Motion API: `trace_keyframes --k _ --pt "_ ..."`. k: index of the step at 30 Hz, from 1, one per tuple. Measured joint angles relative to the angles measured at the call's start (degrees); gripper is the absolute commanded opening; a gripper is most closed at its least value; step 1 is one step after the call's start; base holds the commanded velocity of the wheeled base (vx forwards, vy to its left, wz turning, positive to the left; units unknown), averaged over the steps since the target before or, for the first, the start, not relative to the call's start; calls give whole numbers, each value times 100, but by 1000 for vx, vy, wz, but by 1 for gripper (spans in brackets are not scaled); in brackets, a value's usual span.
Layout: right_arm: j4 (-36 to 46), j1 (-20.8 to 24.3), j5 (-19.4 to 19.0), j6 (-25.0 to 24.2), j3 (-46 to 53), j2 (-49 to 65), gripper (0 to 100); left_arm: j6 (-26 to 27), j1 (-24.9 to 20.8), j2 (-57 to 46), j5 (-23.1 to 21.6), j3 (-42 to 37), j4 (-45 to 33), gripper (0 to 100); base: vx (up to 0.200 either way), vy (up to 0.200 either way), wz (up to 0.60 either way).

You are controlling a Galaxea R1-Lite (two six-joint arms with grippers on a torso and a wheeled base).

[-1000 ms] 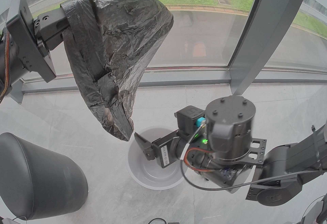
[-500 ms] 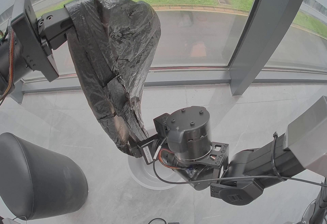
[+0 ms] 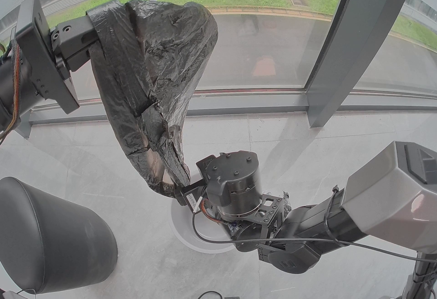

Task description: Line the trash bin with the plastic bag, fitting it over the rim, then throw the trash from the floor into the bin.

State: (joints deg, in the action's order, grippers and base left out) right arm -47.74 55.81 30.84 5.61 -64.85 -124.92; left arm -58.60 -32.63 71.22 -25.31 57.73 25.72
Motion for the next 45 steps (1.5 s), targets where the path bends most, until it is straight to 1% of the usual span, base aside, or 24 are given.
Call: trace_keyframes --k 4,12,13,25,29,31,33,34,36,38,41,42,45 --pt "-390 -22 90 265 -13 -199 100 0 11 -7 7 -21 0 0 0 0 0" --pt "-449 -13 121 299 -20 -408 100 0 37 -33 10 -27 0 0 0 0 0" --pt "-468 -11 126 295 -20 -417 0 0 37 -35 10 -27 2 0 0 0 0" --pt "-1001 11 132 233 207 -369 0 0 48 -49 122 -95 4 0 0 0 0" --pt "-1073 30 61 -11 614 -210 0 4 113 -85 119 -280 17 0 0 0 0" --pt "-1091 41 -115 -211 929 -90 0 11 194 -107 106 -432 30 0 0 0 0" --pt "-1078 48 -430 -369 1301 57 0 17 295 -124 95 -584 41 0 0 0 0" --pt "-1078 50 -655 -424 1497 146 0 22 350 -134 88 -658 44 0 0 0 0" --pt "-1053 55 -1202 -501 1864 322 0 27 461 -145 82 -788 55 0 0 0 0" --pt "-998 55 -1872 -563 2260 522 0 33 585 -146 76 -917 57 0 0 0 0" --pt "-880 -2 -2729 -636 2760 811 0 39 761 -138 65 -1091 68 0 0 0 0" --pt "-834 -44 -2989 -658 2931 907 0 41 816 -129 65 -1162 77 0 0 0 0" --pt "-638 -182 -3588 -697 3346 1152 0 49 944 -99 57 -1389 79 0 0 0 0"
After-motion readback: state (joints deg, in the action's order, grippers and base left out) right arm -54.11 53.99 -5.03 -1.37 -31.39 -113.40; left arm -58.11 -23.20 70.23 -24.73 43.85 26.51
